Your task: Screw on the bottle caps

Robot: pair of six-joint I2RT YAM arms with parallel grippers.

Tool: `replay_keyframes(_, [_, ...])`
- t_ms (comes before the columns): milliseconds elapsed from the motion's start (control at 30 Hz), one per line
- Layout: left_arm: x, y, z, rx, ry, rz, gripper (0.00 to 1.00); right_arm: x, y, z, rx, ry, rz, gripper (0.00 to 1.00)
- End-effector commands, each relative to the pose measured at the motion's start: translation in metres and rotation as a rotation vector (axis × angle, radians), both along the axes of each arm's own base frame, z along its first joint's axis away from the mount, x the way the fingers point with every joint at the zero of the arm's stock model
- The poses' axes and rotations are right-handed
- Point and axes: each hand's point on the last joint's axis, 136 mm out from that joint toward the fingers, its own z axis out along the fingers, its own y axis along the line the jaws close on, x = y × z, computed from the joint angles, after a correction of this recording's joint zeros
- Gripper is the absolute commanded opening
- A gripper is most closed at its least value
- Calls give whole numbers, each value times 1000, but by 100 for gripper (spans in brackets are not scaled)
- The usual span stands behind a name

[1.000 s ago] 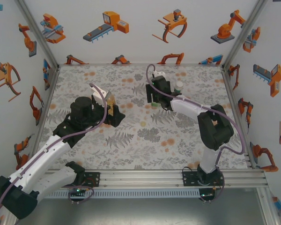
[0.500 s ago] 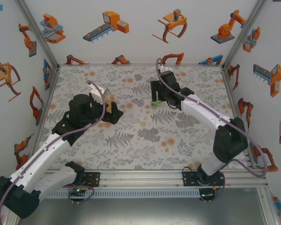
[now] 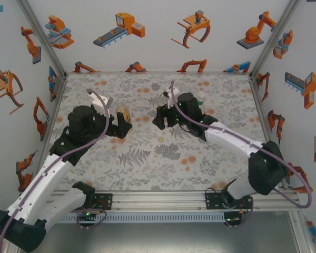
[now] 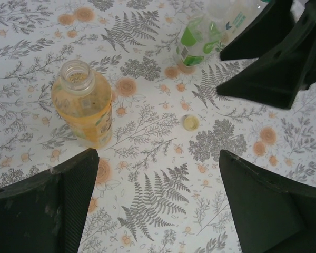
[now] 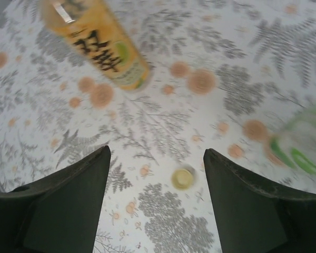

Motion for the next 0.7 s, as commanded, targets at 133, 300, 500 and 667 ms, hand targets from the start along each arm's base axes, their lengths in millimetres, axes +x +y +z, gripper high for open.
replay_keyframes(133, [-27,15,24,-53,-7,10,87,-20,72,28,178,-271,246,74])
replay_keyframes(300, [-44,32,31,-53,-37,48,88,-7,99,22,191,-298,218,81])
replay_keyframes(500, [-63,49,38,-56,-74,79,89,20,122,13,198,-293,144,87])
replay_keyframes(667, [-73,58,41,-63,-88,101,90,35,139,9,227,-284,138,88])
